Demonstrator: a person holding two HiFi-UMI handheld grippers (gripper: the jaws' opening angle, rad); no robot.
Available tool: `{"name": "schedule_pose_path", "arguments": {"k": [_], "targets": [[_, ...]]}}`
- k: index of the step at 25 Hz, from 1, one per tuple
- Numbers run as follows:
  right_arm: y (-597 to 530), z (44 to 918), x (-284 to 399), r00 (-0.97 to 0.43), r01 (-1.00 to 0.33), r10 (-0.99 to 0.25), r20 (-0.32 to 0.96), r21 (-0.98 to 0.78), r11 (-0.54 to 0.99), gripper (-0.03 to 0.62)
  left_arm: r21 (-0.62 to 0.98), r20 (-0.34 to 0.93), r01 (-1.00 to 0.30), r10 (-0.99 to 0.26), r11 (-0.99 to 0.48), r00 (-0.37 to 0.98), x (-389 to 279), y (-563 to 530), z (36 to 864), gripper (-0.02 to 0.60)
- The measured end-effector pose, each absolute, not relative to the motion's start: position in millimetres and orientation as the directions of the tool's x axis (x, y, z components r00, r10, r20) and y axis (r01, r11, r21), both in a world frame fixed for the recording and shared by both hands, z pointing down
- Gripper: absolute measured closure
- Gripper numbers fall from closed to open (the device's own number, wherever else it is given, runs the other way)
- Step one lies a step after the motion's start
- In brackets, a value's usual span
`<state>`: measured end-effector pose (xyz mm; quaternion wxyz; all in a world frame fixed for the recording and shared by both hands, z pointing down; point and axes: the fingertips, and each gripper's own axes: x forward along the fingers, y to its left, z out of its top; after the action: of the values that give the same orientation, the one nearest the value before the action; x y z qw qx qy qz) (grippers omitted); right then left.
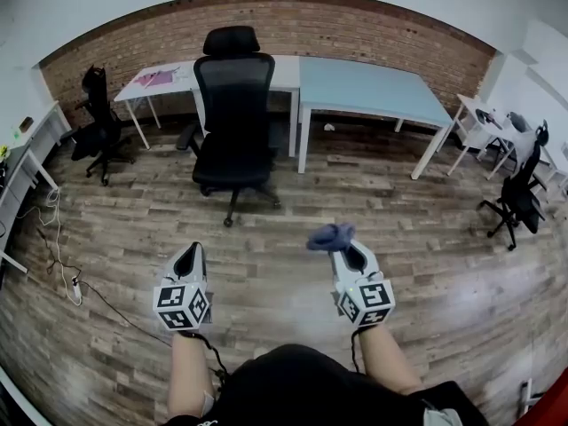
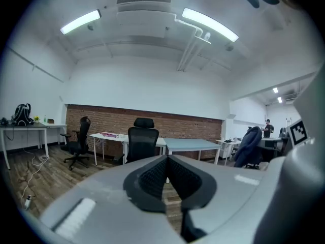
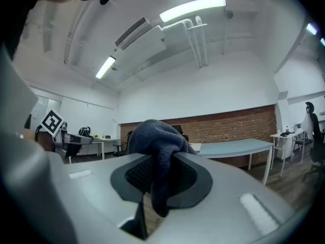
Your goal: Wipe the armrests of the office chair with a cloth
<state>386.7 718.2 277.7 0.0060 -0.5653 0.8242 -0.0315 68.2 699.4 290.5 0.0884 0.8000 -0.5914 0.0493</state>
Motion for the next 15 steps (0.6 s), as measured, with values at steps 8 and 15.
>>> {"name": "schedule_pose_path", "arguments": {"k": [8,15], "targets": [[720.4,281.4,388.2,-0.357,-0.933,-0.933,0.034,-0.05,0.356,0.53,0.076,0.19,-0.953,-0.934,-0.292,0.302,73.1,701.3,293.8,0.577],[723.9,287.3,386.4,-0.354,-0.935,-0.934,0.05,-0.032,0.353,0.53,0.082,0.197,-0.951,-0.93,-0.299,0.31,75.2,700.5,298.3,0.577]]}}
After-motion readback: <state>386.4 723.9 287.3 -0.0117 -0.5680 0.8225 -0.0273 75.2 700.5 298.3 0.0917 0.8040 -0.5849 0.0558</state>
